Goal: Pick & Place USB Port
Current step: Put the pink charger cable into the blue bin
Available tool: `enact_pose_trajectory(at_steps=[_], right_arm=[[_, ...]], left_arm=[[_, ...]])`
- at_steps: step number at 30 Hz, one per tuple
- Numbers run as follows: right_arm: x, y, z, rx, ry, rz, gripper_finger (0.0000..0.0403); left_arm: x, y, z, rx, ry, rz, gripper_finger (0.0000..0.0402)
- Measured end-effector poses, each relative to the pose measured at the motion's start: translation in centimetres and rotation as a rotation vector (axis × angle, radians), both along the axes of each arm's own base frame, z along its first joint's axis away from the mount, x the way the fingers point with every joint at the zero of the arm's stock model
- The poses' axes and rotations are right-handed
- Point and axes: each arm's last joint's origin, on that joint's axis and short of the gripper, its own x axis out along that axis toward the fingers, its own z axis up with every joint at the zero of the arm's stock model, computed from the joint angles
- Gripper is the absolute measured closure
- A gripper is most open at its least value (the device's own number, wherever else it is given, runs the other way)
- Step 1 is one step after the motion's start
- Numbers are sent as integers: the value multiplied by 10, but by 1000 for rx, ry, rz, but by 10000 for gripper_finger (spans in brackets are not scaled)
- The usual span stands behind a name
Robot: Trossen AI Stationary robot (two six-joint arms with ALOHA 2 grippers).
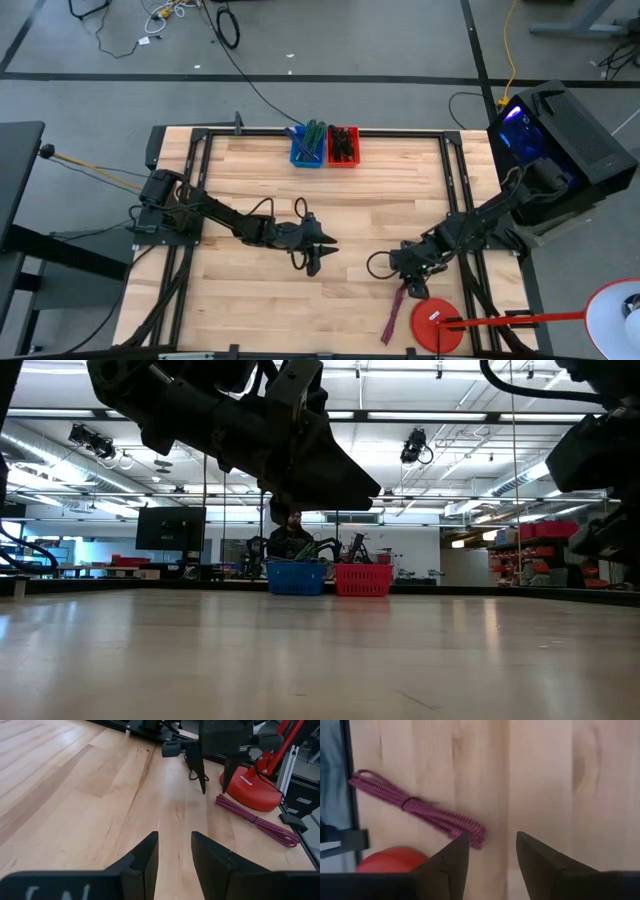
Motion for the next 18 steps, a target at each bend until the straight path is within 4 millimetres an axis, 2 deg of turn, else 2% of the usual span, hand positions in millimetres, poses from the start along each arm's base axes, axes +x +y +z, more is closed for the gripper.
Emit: enact_pose_trajectory(at_steps=[18], right_arm=[[-7,14,0,-37,-25,-42,236]], left_arm=[[0,0,0,0,1,0,282]])
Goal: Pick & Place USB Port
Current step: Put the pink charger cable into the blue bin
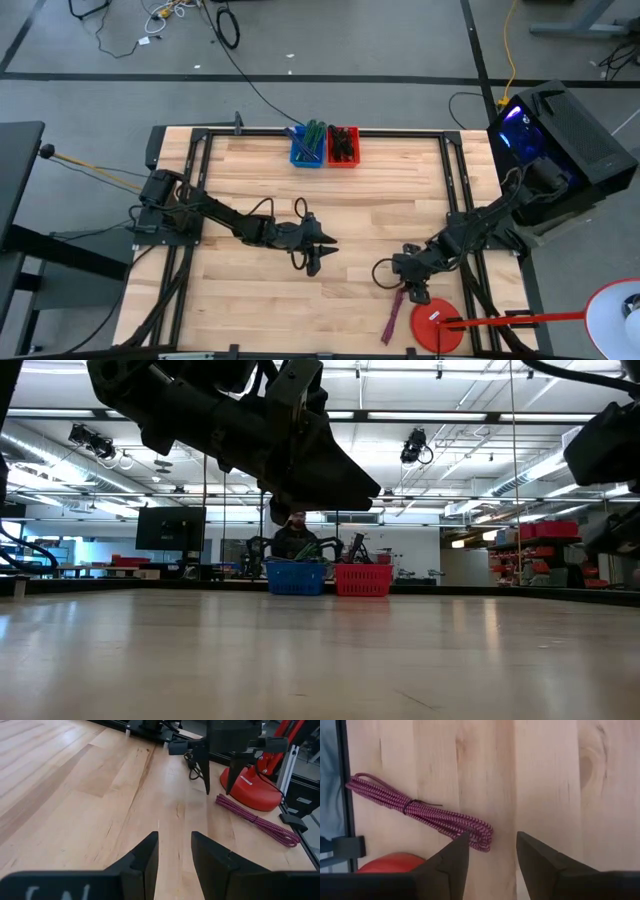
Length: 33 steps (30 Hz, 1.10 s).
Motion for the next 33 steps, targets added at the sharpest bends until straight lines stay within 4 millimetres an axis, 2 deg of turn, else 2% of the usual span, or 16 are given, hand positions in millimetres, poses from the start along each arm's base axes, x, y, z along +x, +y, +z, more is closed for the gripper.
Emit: enact_pose_trajectory(at_steps=[8,18,22,27,33], right_arm=[[1,4,0,-21,-38,-4,236],[10,12,-19,-17,-20,17,244],[9,12,-22,-28,-1,18,283],[9,12,-21,-29,-12,62,386],[11,11,-21,-14,-19,66,398]], left_arm=[[0,0,0,0,0,0,282],[0,0,0,0,3,0,282],[0,0,-1,0,6,1,282],[0,0,-1,0,6,0,282],[0,0,-1,3,6,4,282]])
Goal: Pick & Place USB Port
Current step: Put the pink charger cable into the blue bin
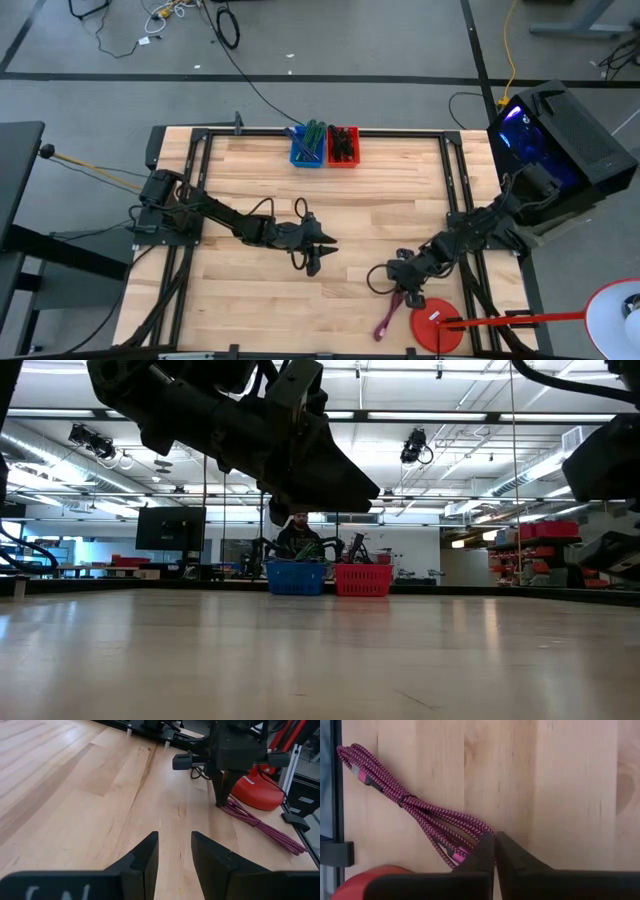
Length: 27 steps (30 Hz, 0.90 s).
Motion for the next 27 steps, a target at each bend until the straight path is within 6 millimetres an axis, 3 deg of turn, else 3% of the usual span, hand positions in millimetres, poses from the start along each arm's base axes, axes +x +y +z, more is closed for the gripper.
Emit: enact_pose_trajectory(at_steps=[7,16,22,27], right_arm=[[10,-11,18,-22,-31,20,401],[34,-38,78,-227,-90,42,402],[54,-56,121,-389,-236,20,403],[70,-74,144,-525,-356,-25,403]], left_arm=[[0,0,0,1,0,3,282],[0,1,0,8,-4,24,282],[1,2,2,12,-25,47,282],[2,3,6,16,-67,87,282]])
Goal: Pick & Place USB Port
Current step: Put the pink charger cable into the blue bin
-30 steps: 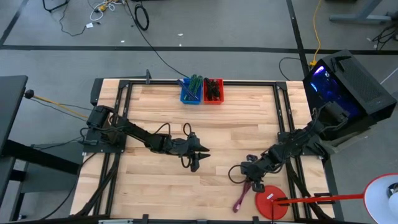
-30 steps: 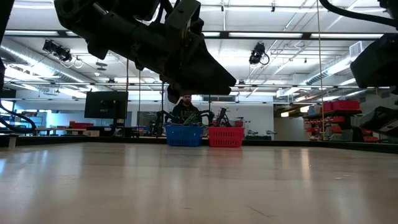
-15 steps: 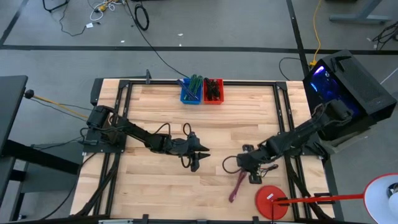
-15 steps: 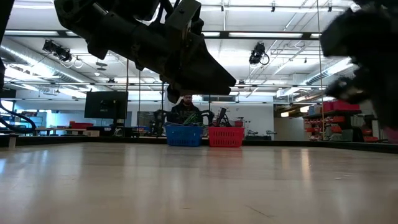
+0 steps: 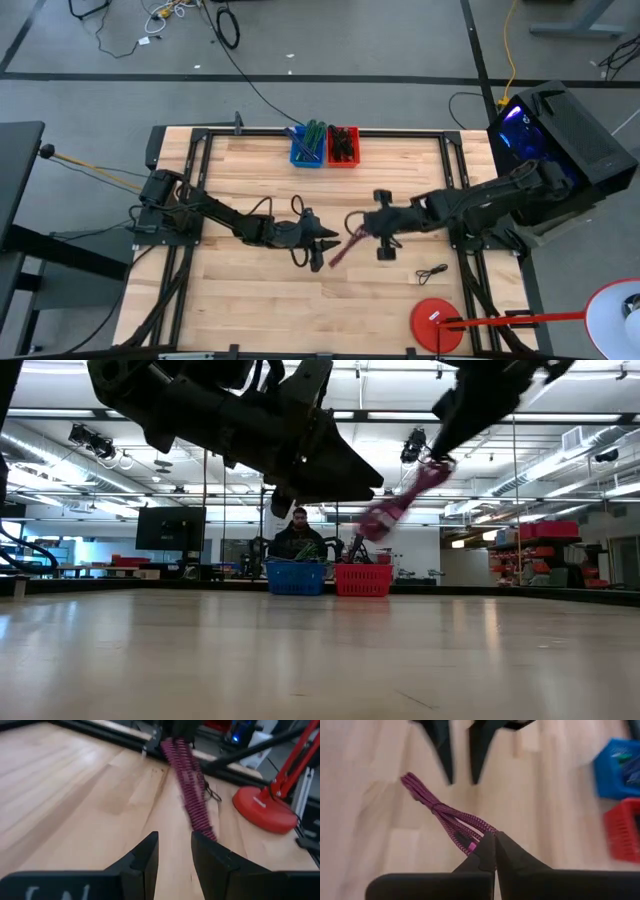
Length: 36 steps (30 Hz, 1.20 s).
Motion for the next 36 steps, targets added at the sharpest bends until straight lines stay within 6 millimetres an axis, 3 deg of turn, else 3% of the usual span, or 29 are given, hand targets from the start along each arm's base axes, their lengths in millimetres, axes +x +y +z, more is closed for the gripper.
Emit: enact_pose_trajectory(at_steps=[12,20,36], right_arm=[[14,-38,8,-79,-84,-55,403],[19,-41,13,-88,-155,-35,403],[17,-41,10,-88,-117,-38,403]], left_arm=[[5,18,9,9,-95,66,282],[7,29,7,-9,-76,49,282],[7,43,3,14,-28,119,282]])
